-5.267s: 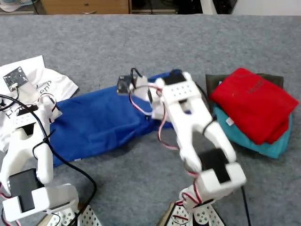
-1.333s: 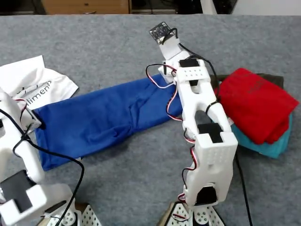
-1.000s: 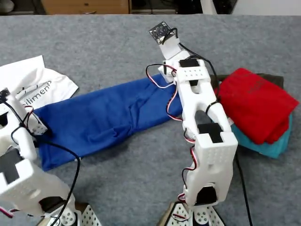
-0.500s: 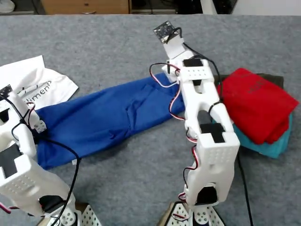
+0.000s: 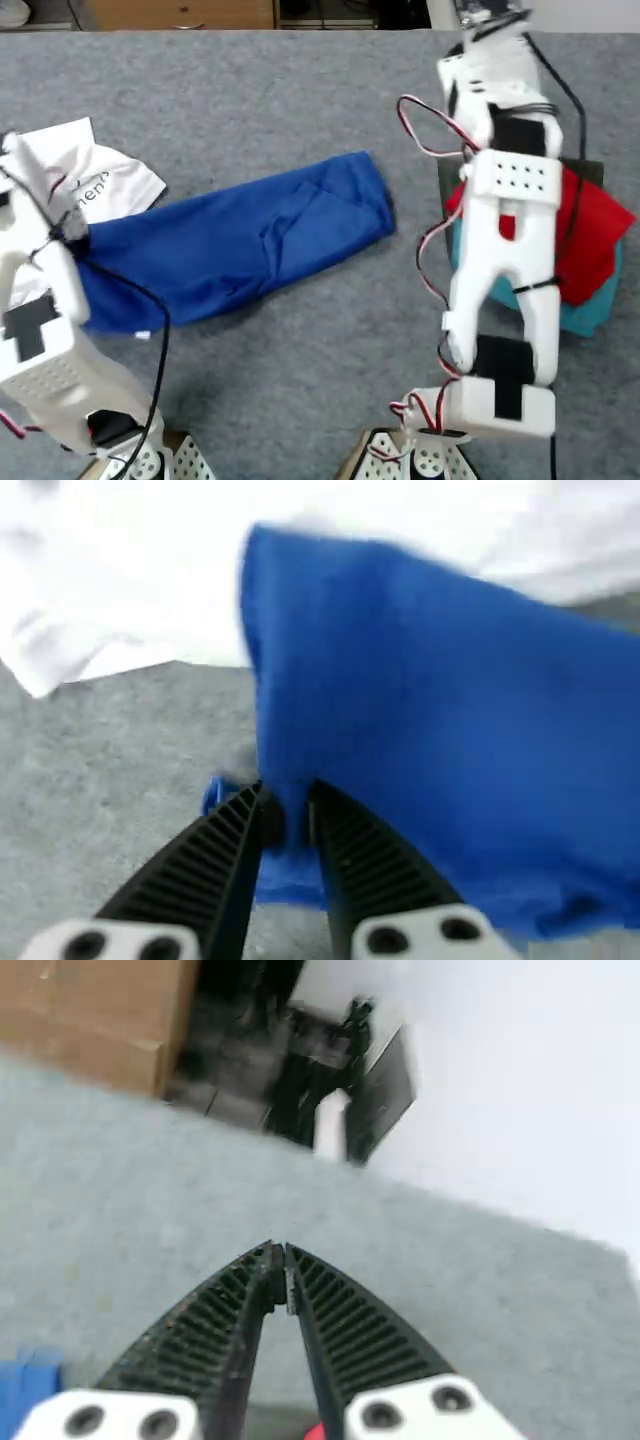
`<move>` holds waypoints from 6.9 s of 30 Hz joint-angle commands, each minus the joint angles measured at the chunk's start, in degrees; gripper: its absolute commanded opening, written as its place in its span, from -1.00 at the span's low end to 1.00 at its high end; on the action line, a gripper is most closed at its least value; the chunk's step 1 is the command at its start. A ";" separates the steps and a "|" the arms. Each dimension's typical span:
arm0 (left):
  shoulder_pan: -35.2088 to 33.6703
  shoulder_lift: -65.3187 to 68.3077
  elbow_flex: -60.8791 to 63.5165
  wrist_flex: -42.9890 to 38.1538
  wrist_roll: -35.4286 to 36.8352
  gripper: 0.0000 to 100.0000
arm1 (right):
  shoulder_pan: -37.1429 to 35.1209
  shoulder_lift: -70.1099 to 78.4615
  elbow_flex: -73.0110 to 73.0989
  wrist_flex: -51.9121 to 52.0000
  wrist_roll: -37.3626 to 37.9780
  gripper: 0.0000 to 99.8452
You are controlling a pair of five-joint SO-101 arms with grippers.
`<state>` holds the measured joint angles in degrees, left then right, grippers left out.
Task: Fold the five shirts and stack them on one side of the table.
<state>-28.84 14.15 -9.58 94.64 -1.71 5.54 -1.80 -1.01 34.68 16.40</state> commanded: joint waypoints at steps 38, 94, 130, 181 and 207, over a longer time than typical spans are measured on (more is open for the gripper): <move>56.88 36.09 -72.18 -0.62 23.74 -0.96 | 11.82 -4.79 3.91 -12.66 -0.88 -0.99; 20.48 -1.45 11.78 -32.88 17.76 -0.96 | -30.02 60.88 -75.47 67.69 10.90 -0.99; 20.84 -6.99 31.56 -59.43 21.54 -0.96 | -22.37 66.77 -74.07 67.69 14.33 -0.99; 20.84 -6.99 31.56 -59.69 21.63 -0.96 | -19.47 66.42 -71.34 67.60 21.19 -0.99; 20.84 -6.99 31.56 -59.78 21.63 -0.96 | -11.38 31.25 -25.54 67.34 29.27 -0.99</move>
<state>-8.18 7.56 24.79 35.56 19.65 -7.91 34.86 -27.91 101.23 44.44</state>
